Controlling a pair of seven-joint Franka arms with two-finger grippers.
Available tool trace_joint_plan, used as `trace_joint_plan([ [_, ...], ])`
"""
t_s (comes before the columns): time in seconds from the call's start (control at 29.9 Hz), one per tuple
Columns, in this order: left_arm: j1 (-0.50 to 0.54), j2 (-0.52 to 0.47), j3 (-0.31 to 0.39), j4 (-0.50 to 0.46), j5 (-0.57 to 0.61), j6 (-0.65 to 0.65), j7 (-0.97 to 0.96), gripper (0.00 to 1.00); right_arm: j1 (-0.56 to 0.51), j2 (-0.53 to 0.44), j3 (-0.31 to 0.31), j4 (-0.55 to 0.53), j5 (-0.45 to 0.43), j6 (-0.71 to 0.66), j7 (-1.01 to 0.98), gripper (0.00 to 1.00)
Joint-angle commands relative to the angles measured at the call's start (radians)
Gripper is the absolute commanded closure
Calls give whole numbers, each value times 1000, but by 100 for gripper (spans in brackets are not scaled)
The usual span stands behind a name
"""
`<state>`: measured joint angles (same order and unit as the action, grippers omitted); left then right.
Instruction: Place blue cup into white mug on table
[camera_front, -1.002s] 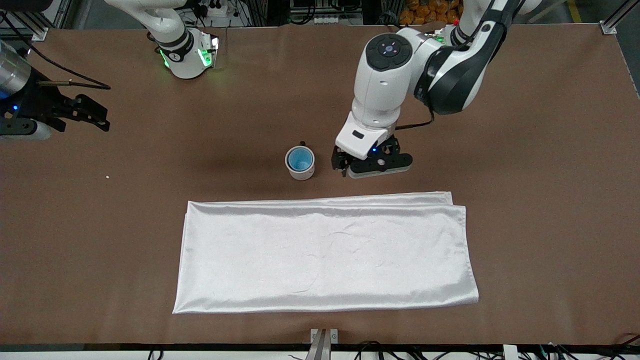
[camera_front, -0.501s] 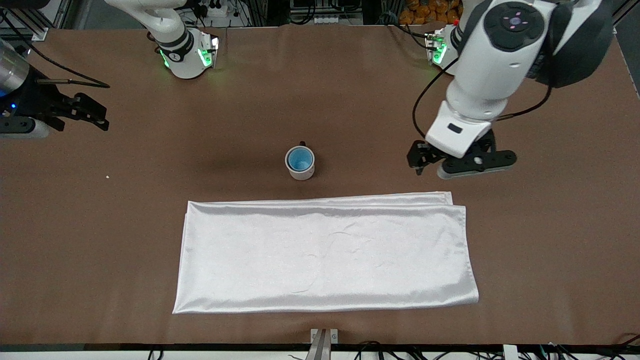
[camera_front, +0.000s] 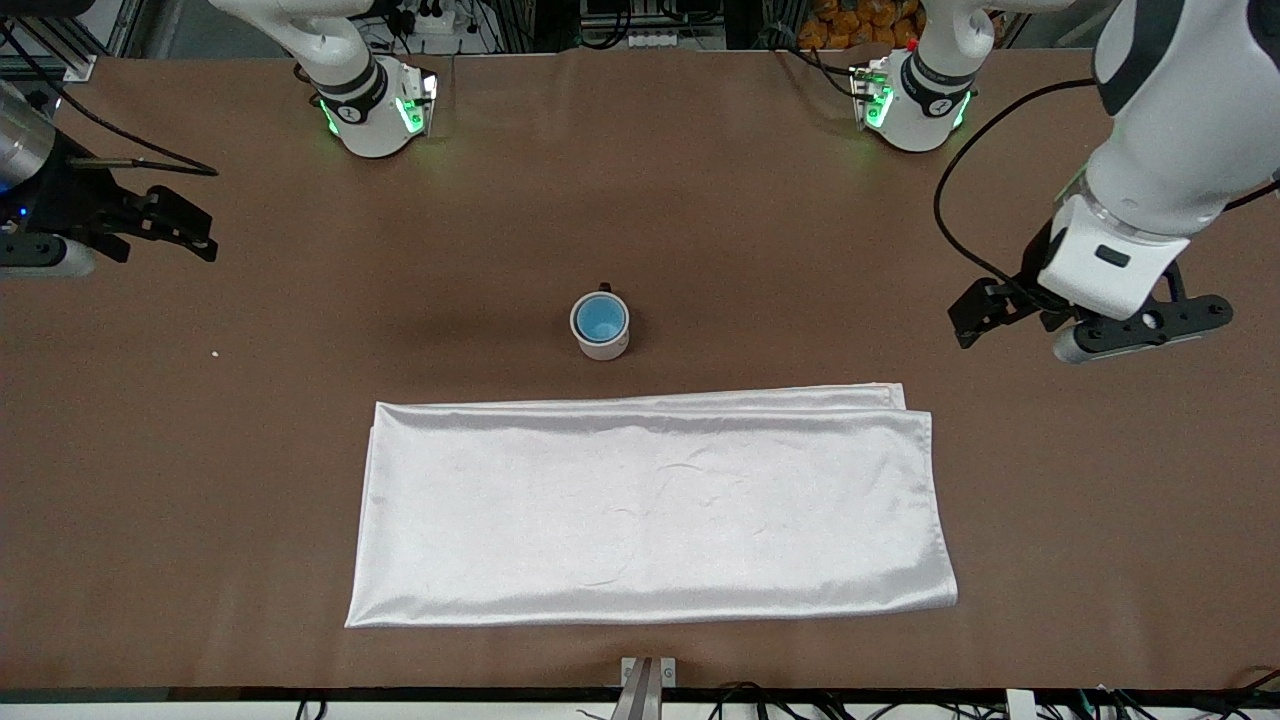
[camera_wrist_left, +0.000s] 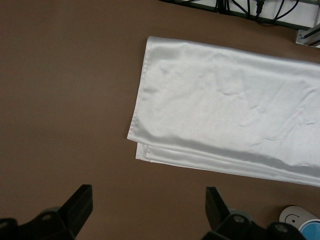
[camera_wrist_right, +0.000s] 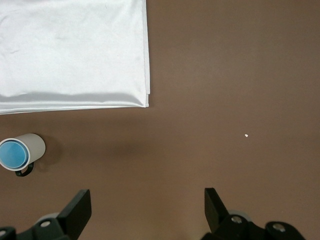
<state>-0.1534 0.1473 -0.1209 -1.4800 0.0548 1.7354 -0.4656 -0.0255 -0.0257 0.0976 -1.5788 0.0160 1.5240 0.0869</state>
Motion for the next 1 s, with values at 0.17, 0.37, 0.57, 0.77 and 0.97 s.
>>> trace_joint_plan([
  [0.17,77,-52,12,-31,-33,-39,160,0,-17,0,10,13,15,-10,14,0],
  [0.37,112,-57,12,-31,-32,-45,217,0,-16,1,10,13,13,-8,13,0],
  [0.57,140,-63,14,-34,-33,-51,275,0,-16,1,11,13,13,-10,13,0],
  [0.77,170,-71,14,-42,-35,-51,335,0,-16,1,11,14,13,-8,13,0],
  [0.97,196,-87,9,-60,-38,-53,354,0,-16,1,11,13,13,-8,13,0],
])
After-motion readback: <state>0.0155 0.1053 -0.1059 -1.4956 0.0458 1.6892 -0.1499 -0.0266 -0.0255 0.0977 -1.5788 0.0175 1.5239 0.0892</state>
